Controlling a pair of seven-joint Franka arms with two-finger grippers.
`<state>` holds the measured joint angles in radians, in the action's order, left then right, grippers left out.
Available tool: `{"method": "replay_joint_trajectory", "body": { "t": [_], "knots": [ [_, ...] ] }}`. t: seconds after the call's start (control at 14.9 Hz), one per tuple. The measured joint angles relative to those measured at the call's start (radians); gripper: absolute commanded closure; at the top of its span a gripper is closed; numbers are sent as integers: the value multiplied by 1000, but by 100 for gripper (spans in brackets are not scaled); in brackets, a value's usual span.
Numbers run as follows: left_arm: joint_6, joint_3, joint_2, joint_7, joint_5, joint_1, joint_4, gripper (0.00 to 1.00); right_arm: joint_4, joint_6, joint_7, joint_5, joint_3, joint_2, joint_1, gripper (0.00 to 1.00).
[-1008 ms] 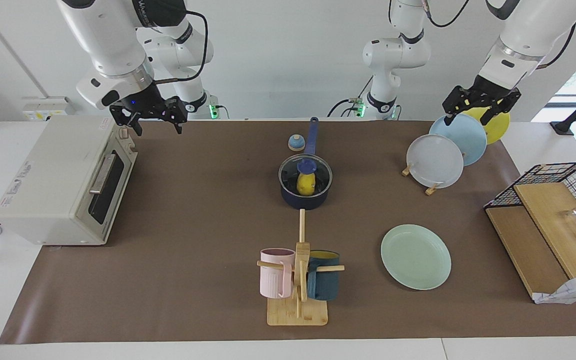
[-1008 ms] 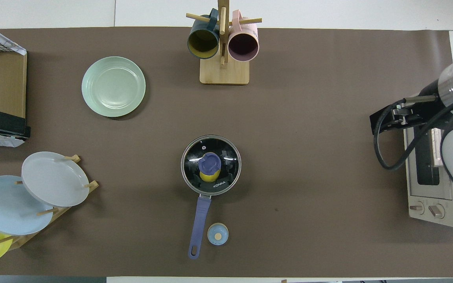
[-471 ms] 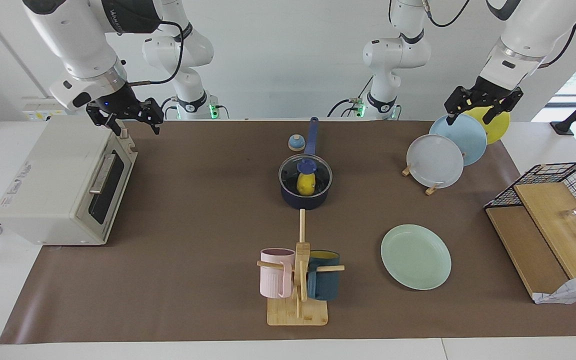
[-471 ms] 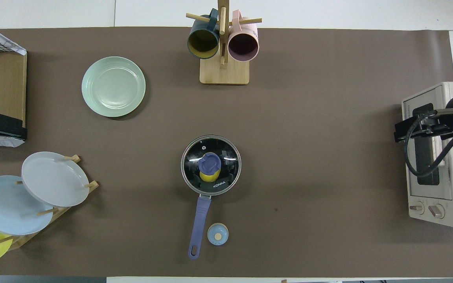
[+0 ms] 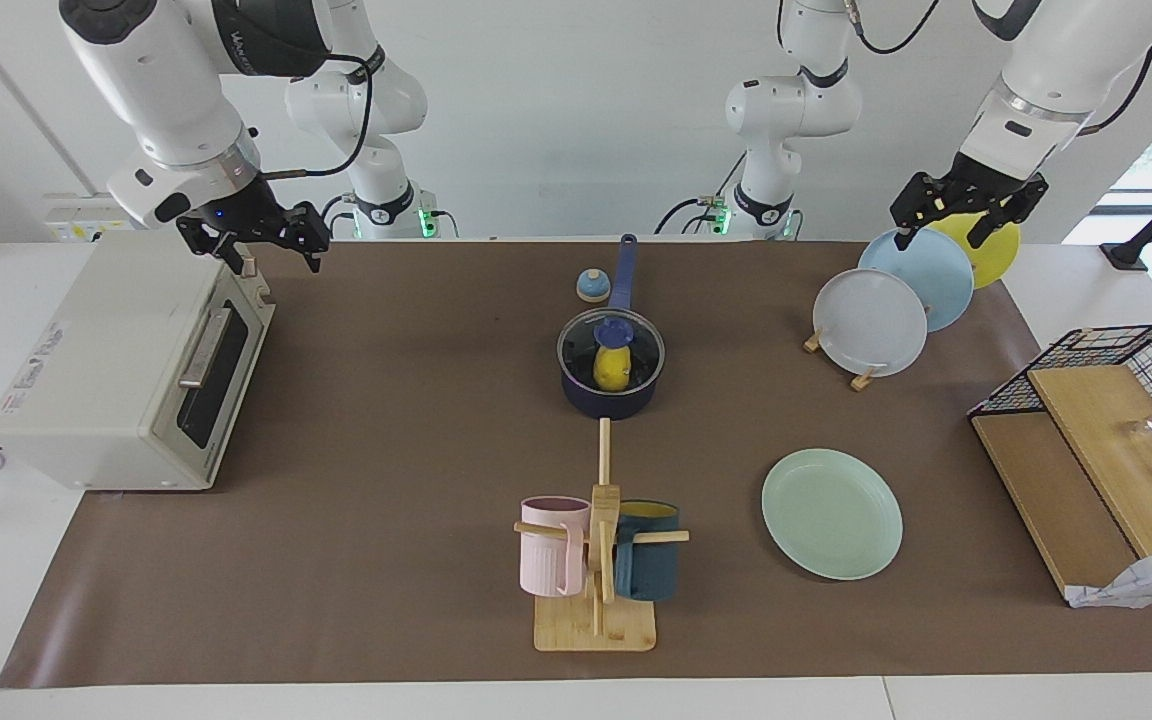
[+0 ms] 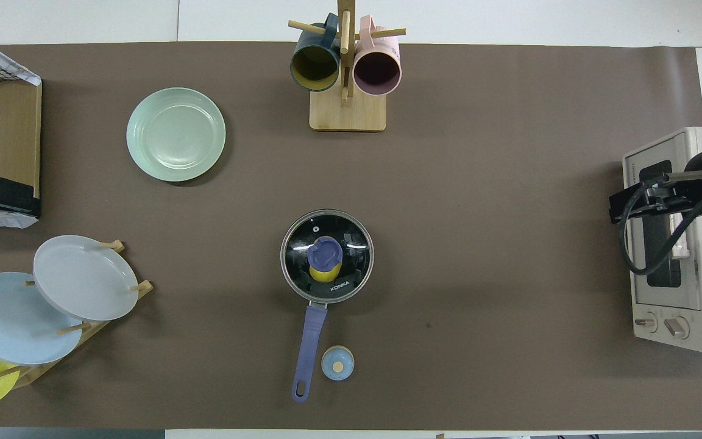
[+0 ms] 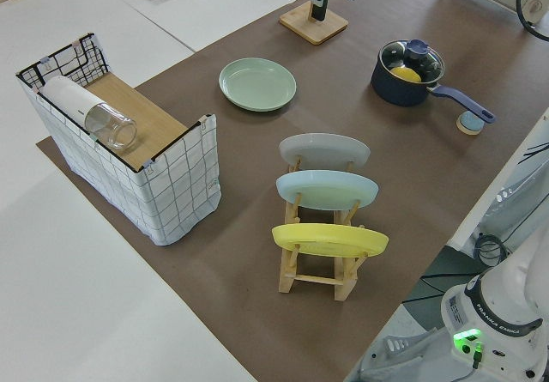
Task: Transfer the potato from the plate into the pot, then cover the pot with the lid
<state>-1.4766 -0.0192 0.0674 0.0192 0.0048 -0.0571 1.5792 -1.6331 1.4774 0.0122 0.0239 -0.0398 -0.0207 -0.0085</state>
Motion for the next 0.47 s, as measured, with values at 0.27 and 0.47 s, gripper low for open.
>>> {"method": "replay_joint_trajectory", "body": {
  "t": [0.27, 0.47],
  "knots": [
    [-2, 0, 0, 0, 0, 0, 0, 0, 0, 0, 0, 0, 0, 0, -17, 0],
    [-2, 0, 3, 0, 0, 0, 0, 0, 0, 0, 0, -1, 0, 1, -17, 0]
  ]
}}
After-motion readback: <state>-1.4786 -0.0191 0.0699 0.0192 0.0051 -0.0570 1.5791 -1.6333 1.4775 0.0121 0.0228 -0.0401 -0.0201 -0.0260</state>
